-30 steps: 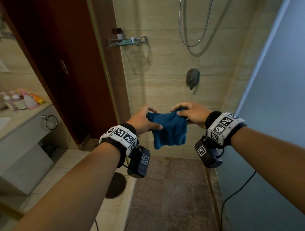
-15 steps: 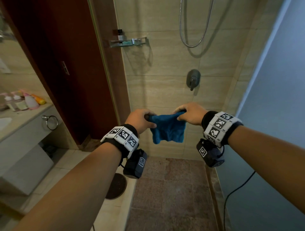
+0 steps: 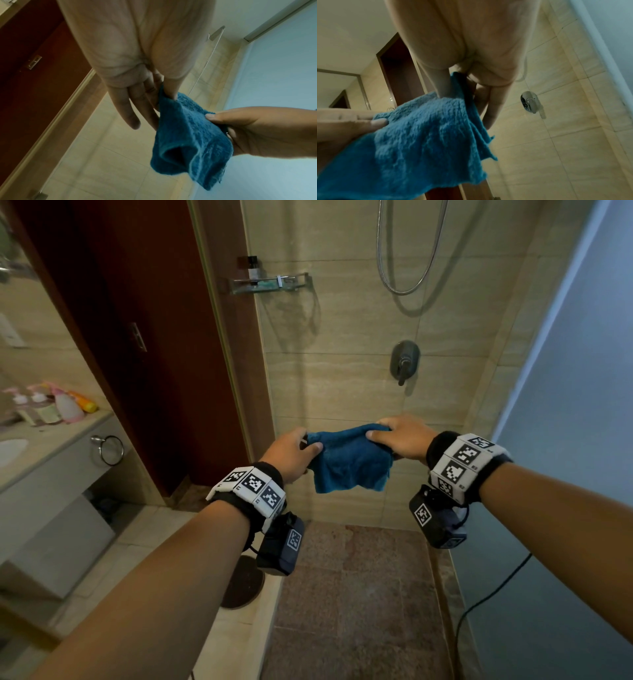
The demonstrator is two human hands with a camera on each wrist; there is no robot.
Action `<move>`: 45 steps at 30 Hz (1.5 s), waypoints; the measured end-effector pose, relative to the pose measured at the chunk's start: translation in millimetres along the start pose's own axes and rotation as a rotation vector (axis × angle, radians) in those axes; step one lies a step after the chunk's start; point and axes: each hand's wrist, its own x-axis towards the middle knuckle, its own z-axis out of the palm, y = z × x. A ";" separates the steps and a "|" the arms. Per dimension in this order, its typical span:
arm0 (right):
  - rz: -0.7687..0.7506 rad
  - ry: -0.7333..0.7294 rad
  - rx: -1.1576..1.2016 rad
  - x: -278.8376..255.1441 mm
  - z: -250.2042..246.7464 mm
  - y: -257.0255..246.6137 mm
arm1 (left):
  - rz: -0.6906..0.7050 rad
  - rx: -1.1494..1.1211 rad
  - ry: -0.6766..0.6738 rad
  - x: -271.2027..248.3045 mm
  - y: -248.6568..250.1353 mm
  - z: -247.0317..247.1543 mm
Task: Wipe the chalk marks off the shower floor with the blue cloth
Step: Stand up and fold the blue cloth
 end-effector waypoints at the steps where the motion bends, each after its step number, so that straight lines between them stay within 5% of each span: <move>1: 0.016 -0.005 0.011 0.0 2.4 1.2 | -0.015 -0.046 0.001 -0.2 -0.5 1.9; 10: 0.183 -0.050 0.475 9.8 14.4 26.6 | -0.122 -0.391 -0.081 -3.1 -10.5 23.7; 17: -0.048 -0.113 0.123 15.9 24.0 53.1 | -0.160 -0.263 0.010 -7.2 -18.0 45.2; 22: -0.022 -0.166 0.108 38.6 54.2 50.8 | -0.233 -0.228 0.070 -15.1 -49.2 41.4; 31: -0.131 -0.372 -0.188 116.0 125.9 6.4 | -0.317 -0.147 0.173 21.3 -129.3 -11.4; 45: -0.229 -0.478 -0.195 251.5 207.4 -62.4 | -0.473 -0.110 0.283 84.2 -227.0 -99.6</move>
